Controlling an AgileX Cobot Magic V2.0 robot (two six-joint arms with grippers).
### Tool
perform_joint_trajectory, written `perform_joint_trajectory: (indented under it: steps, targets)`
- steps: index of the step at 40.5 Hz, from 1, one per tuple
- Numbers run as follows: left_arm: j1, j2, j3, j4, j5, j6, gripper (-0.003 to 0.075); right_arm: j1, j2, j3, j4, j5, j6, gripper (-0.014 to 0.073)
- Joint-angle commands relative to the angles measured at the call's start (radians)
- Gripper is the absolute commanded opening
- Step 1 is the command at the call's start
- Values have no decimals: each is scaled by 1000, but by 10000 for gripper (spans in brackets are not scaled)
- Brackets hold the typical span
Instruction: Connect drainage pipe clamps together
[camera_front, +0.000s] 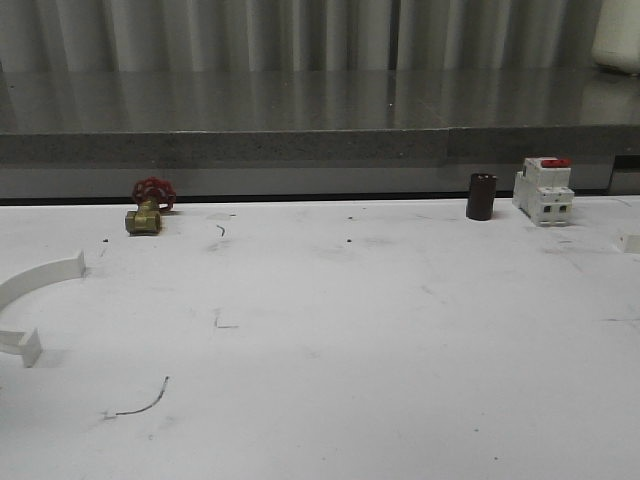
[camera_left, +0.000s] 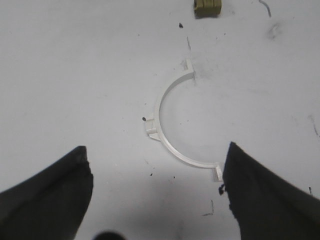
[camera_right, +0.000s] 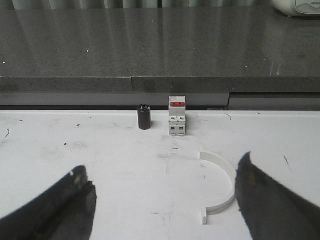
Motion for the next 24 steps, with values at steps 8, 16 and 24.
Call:
perform_joint_trajectory:
  steps: [8, 16, 24]
  targets:
    - [3, 285, -167, -16, 40, -21, 512, -8, 15, -36, -7, -74, -2, 591]
    - [3, 446, -225, -22, 17, -21, 483, -8, 15, -36, -7, -74, -2, 591]
    - [3, 540, -262, -42, 17, -47, 385, -8, 15, -36, -7, -74, -2, 591]
